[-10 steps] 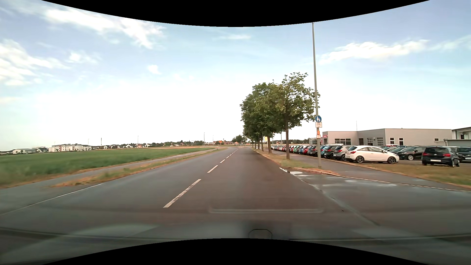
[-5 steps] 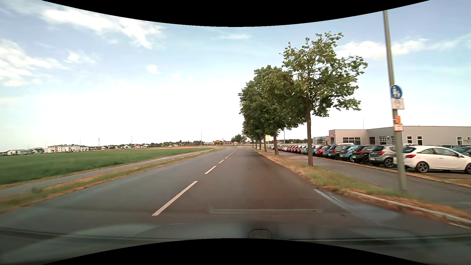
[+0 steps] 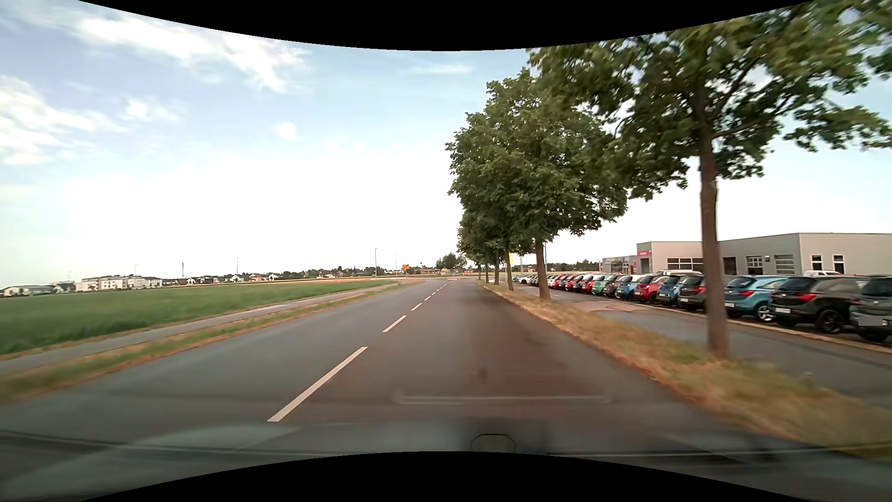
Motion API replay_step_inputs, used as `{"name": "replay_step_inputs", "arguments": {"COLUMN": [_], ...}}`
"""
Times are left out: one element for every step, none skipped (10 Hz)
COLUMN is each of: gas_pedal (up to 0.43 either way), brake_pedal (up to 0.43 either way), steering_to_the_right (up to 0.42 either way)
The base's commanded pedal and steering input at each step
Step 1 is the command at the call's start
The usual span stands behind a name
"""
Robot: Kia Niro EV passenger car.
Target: Follow the waypoints while adhering to traffic rules and regulations
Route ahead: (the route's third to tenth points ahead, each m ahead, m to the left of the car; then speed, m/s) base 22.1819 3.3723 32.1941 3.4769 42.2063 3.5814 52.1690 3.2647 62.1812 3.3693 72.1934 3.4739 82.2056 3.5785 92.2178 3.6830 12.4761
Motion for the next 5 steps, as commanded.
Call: {"name": "replay_step_inputs", "arguments": {"gas_pedal": [0.0,0.0,0.0,0.0,0.0], "brake_pedal": [0.0,0.0,0.0,0.0,0.0], "steering_to_the_right": [-0.001,-0.001,0.0,0.0,0.0]}}
